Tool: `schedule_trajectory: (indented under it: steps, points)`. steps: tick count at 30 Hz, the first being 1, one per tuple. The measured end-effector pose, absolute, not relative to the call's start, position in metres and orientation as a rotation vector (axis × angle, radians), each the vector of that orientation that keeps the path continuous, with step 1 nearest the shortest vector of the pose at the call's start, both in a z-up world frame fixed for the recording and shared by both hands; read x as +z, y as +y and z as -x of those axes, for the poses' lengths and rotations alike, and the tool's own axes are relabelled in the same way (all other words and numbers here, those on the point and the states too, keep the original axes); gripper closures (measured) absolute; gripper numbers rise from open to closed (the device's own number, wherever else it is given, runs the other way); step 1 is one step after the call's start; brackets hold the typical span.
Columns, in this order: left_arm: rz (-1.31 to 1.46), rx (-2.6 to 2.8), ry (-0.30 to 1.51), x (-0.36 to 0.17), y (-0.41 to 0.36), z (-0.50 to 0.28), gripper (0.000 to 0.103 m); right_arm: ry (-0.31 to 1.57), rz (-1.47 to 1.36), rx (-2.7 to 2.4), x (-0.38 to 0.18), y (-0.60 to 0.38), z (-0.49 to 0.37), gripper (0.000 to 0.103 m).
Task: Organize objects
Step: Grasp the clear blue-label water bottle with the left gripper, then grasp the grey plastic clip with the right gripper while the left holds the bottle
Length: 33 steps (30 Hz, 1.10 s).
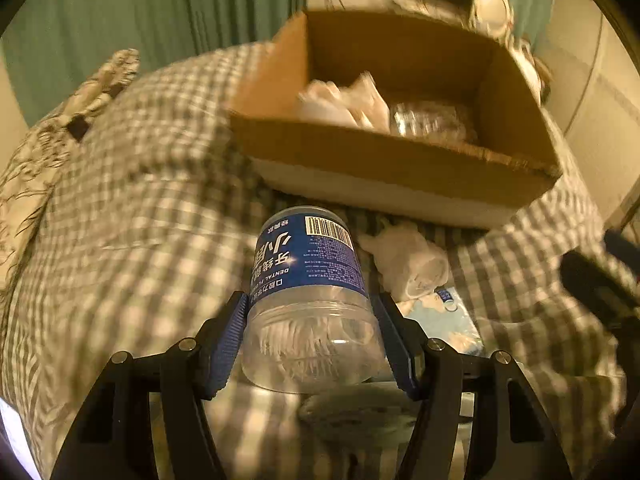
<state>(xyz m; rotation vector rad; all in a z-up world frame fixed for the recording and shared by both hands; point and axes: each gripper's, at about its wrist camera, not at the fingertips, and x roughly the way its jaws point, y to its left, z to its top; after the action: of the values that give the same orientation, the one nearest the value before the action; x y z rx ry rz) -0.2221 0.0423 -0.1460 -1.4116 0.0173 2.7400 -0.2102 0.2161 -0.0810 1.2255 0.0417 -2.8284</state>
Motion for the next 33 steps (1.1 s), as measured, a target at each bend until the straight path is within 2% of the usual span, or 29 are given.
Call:
schedule_trajectory:
  steps: [8, 14, 18, 22, 26, 28, 33]
  points:
    - [1.313, 2.855, 0.042, -0.103, 0.003, 0.189, 0.038, 0.049, -1.327, -2.566, -0.105, 0.189, 0.217, 0.016]
    - [1.307, 2.857, 0.057, -0.105, -0.009, 0.172, 0.038, 0.243, -1.583, -2.342, -0.152, 0.153, 0.232, 0.016]
    - [1.290, 2.857, 0.047, -0.104, -0.012, 0.158, 0.038, 0.287, -1.600, -2.310, -0.158, 0.145, 0.223, 0.016]
    - [1.271, 2.855, 0.036, -0.102, -0.014, 0.147, 0.038, 0.409, -1.609, -2.308, -0.160, 0.132, 0.204, 0.020]
    - [1.264, 2.853, 0.018, -0.100, -0.020, 0.137, 0.038, 0.453, -1.605, -2.349, -0.162, 0.127, 0.187, 0.034]
    - [1.257, 2.859, 0.010, -0.098, -0.023, 0.132, 0.038, 0.435, -1.593, -2.372, -0.160, 0.128, 0.179, 0.045]
    - [1.240, 2.879, -0.013, -0.092, -0.033, 0.121, 0.038, 0.384, -1.522, -2.406, -0.147, 0.129, 0.159, 0.083]
